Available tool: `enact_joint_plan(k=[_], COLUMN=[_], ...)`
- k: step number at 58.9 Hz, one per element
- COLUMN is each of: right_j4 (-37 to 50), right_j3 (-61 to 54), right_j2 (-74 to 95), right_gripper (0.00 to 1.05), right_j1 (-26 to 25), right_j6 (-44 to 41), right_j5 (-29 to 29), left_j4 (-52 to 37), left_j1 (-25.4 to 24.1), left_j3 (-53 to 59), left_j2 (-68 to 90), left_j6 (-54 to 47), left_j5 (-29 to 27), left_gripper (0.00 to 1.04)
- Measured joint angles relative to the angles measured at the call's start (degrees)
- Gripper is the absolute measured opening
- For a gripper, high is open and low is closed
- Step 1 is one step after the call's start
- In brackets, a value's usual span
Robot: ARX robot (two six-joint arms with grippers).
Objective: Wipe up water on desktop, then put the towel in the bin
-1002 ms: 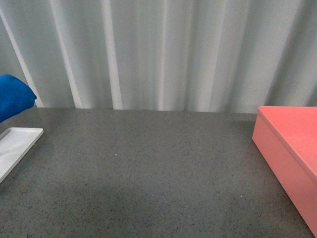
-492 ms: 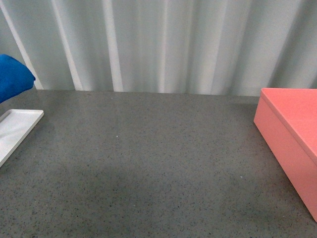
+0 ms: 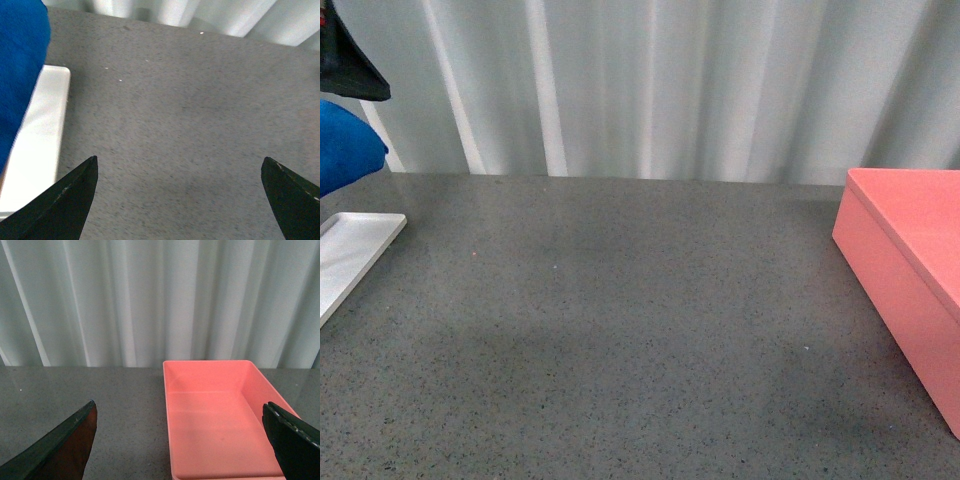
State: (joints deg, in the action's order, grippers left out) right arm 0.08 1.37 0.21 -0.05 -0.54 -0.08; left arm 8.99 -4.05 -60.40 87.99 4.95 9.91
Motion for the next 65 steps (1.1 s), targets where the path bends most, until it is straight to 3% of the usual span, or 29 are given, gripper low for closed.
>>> enact_joint_plan(k=[10,21,42,65], right_j4=[0.0,0.0,0.0,0.0], right_j3=[0.0,0.0,0.0,0.0], right_j2=[0.0,0.0,0.0,0.0], right_gripper=[0.98,0.98,0.98,0.98], right_j1=[0.0,0.0,0.0,0.0], right_j6=[0.0,0.0,0.0,0.0], right_j5=[0.0,0.0,0.0,0.0], left_j4=[15.7,26.9,19.8,14.1], left_j1=[-3.4,-7.1,-9.3,-10.6], left_j3=[-23.8,-40.8,-50.4,-53.4], left_j2=[16.3,28.8,38.4,44.8], left_j6=[-11.2,-19.6,-18.9,-18.4], left_j5=[-2.8,-6.7,-12.0,-16.6], left_gripper=[0.98,0.98,0.98,0.98])
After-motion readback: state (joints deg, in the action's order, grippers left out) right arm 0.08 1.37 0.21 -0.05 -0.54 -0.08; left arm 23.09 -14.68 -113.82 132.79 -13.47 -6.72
